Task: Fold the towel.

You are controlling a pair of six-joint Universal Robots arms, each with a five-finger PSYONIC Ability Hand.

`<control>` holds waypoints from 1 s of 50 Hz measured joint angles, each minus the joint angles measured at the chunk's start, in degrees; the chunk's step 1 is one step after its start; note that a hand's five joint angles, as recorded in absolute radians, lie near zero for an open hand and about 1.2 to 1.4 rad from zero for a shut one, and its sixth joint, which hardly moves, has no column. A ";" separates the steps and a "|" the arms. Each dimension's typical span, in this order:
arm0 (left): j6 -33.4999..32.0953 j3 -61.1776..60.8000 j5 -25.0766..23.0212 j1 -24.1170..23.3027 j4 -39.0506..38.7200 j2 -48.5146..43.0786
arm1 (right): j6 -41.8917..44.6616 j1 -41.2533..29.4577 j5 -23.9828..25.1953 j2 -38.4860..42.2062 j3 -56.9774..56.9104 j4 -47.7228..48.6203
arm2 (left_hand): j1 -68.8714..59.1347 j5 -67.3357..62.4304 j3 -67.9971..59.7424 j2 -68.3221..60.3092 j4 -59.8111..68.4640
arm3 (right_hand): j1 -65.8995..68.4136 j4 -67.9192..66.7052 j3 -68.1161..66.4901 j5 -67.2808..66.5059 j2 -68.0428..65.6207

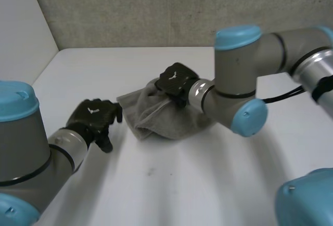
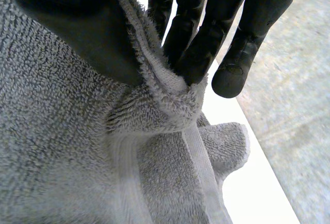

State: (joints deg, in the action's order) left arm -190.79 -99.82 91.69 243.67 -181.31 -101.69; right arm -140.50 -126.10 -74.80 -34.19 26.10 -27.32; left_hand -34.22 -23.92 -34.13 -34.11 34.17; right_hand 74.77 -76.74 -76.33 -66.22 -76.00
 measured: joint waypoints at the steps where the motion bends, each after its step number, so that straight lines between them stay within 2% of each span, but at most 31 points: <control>1: 0.00 0.03 0.13 0.26 -0.59 -0.12 | -0.39 0.18 -0.02 -0.76 0.83 0.08 | 0.22 0.28 0.32 0.28 -0.25 | 0.01 0.00 0.00 0.00 0.00; 11: 0.52 1.02 -0.82 1.54 -8.61 -4.74 | -2.39 2.57 -0.67 -18.17 19.46 5.96 | 12.69 12.97 12.91 12.90 -12.94 | -0.05 0.00 0.00 0.00 0.00; 19: 3.38 3.81 -5.37 0.12 -10.59 -9.79 | -2.08 2.91 -3.94 -26.98 28.03 7.29 | 15.17 15.49 15.36 15.36 -15.34 | -0.05 0.00 0.00 0.00 0.00; 27: 13.65 7.13 -13.10 -1.50 -10.48 -14.07 | -2.11 2.64 -7.24 -29.79 31.13 7.02 | 15.17 15.52 15.36 15.40 -15.34 | -0.05 0.00 0.00 0.00 0.00; 31: 18.22 8.81 -15.17 -2.44 -10.36 -16.11 | -2.42 2.47 -7.83 -30.24 31.83 7.10 | 15.17 15.31 15.36 15.40 -15.34 | -0.05 0.00 0.00 -0.01 0.00; 36: 24.15 10.79 -15.85 -3.72 -10.29 -18.27 | -3.50 2.30 -8.00 -31.03 32.31 7.27 | 15.17 15.26 15.35 15.35 -15.34 | -0.05 0.00 0.00 -0.01 0.00; 44: 38.43 14.38 -15.32 -6.23 -10.00 -22.05 | -5.01 2.03 -8.43 -31.68 32.34 7.45 | 15.10 14.96 15.23 15.26 -15.23 | -0.05 0.00 0.00 -0.01 0.00; 50: 46.09 15.82 -14.87 -8.04 -10.11 -23.86 | -5.21 2.02 -9.46 -31.68 32.48 7.49 | 14.92 14.34 14.69 14.68 -14.88 | -0.05 0.00 0.00 0.00 0.00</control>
State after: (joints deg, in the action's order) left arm -144.69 -84.01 76.81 235.62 -191.43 -125.54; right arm -145.71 -124.08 -84.26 -65.87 58.58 -19.83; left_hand -19.30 -9.58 -19.43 -19.44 19.30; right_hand 74.72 -76.74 -76.33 -66.22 -76.00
